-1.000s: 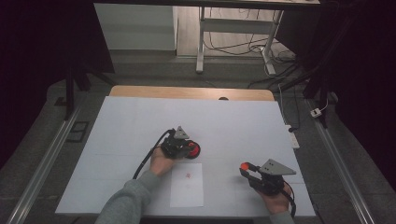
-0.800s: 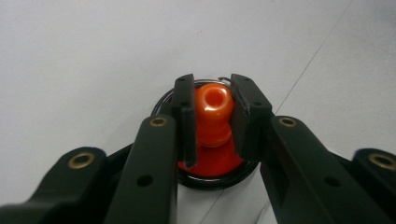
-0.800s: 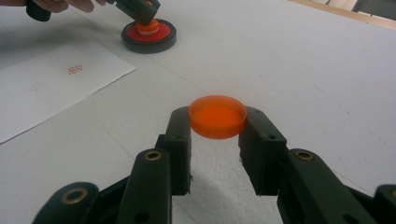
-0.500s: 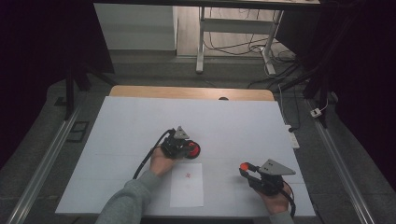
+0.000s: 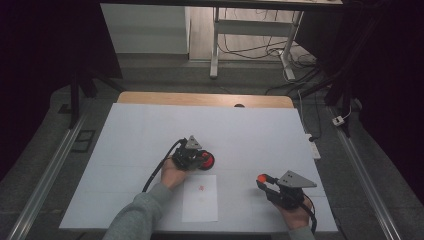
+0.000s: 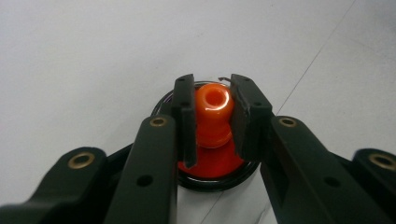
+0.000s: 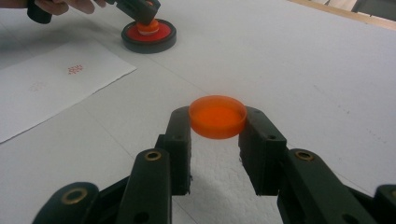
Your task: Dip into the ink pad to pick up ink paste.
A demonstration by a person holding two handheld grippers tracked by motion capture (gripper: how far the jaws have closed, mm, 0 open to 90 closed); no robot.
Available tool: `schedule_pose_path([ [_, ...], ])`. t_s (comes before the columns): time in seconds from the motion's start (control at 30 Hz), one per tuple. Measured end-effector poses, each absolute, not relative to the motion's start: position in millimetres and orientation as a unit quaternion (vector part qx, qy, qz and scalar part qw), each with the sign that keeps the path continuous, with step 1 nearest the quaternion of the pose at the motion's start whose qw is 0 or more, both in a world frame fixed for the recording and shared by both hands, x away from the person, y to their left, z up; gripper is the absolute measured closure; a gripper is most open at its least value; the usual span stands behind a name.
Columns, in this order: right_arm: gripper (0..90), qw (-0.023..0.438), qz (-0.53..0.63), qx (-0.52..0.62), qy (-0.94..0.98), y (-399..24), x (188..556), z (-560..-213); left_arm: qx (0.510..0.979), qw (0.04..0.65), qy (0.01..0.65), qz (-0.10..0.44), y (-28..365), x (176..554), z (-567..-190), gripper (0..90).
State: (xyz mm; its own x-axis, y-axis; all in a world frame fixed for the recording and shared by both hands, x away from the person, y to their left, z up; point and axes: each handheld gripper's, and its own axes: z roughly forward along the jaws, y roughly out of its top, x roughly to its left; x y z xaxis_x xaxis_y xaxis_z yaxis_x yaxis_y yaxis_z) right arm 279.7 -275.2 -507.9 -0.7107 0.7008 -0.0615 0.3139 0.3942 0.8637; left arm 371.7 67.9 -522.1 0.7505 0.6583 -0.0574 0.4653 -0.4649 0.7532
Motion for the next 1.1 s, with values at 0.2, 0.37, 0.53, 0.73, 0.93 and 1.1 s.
schedule_pose_path([
  [0.2, 64.7, 0.214, 0.454, 0.314, 0.806, -275.0, 279.7, -507.8, 0.845, 0.401, 0.336, 0.111, 69.7, 374.2, -521.6, 72.8],
  [0.37, 64.7, 0.216, 0.452, 0.317, 0.805, -275.9, 279.7, -507.4, 0.828, 0.429, 0.345, 0.107, 78.8, 379.3, -516.0, 72.7],
  [0.53, 64.7, 0.215, 0.454, 0.317, 0.805, -276.3, 280.2, -507.4, 0.823, 0.441, 0.341, 0.106, 79.7, 379.3, -505.2, 72.7],
  [0.73, 64.7, 0.215, 0.453, 0.314, 0.806, -275.7, 279.9, -507.1, 0.831, 0.43, 0.337, 0.107, 75.3, 377.0, -503.6, 72.7],
  [0.93, 64.7, 0.215, 0.454, 0.316, 0.805, -275.7, 280.1, -507.4, 0.835, 0.421, 0.341, 0.099, 73.8, 377.8, -509.7, 72.6],
  [1.1, 64.6, 0.215, 0.454, 0.315, 0.805, -275.7, 280.0, -507.4, 0.842, 0.409, 0.336, 0.104, 71.5, 376.6, -516.5, 72.6],
])
